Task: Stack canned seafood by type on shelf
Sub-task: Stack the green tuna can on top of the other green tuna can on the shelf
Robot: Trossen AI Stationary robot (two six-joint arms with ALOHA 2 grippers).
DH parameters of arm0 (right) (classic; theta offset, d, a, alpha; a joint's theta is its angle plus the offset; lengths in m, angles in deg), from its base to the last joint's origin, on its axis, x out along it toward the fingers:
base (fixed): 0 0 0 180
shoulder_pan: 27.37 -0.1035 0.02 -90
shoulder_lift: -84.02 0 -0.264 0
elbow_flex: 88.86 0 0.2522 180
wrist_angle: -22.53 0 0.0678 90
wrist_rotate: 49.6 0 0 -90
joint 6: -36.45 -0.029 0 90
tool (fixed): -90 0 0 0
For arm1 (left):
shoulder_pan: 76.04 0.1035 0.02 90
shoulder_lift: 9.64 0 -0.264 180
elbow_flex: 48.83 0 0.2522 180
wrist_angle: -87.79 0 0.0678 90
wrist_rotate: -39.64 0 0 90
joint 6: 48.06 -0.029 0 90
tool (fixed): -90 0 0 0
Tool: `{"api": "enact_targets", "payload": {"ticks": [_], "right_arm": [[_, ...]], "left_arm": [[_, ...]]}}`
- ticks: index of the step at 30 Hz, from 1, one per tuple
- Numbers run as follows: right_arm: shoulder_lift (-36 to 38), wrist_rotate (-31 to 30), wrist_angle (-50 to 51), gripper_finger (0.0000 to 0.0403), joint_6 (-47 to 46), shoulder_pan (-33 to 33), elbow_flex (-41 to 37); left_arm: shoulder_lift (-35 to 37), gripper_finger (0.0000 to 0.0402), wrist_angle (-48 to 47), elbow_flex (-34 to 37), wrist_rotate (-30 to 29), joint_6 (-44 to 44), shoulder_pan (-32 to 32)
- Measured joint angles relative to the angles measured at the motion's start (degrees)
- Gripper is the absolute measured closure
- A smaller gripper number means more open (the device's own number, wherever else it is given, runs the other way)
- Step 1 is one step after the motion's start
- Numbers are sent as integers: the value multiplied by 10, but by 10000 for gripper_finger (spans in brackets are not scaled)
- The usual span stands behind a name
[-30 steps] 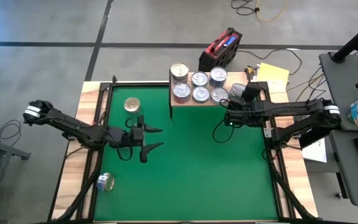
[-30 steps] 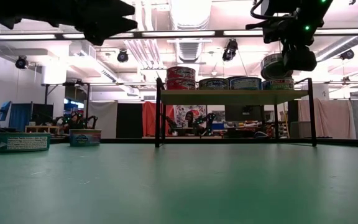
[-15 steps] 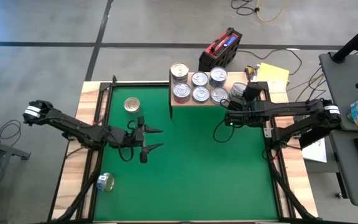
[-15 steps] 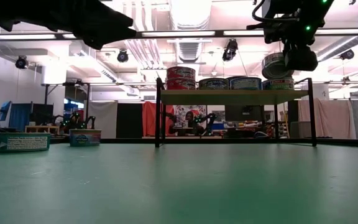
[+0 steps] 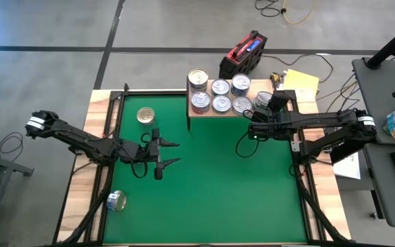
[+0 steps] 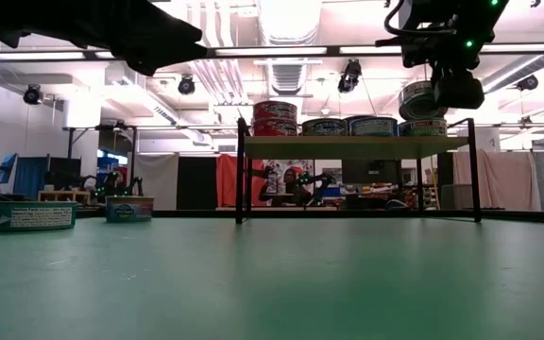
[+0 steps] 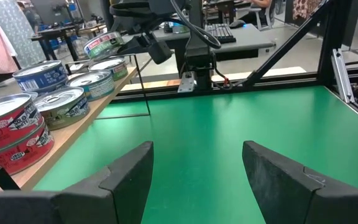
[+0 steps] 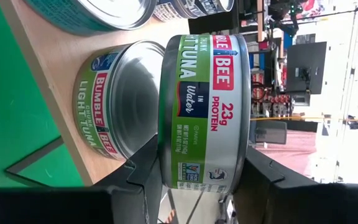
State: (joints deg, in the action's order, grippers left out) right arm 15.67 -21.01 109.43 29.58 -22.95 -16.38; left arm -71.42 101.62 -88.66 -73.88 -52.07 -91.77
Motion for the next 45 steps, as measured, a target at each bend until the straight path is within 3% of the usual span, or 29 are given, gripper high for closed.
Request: {"api": "enact_targets", "payload": {"ticks": [45], "right_arm": [[0,2,-6,256,0,0,0]], "left_arm": [[0,171,1,0,0,0,0]]}}
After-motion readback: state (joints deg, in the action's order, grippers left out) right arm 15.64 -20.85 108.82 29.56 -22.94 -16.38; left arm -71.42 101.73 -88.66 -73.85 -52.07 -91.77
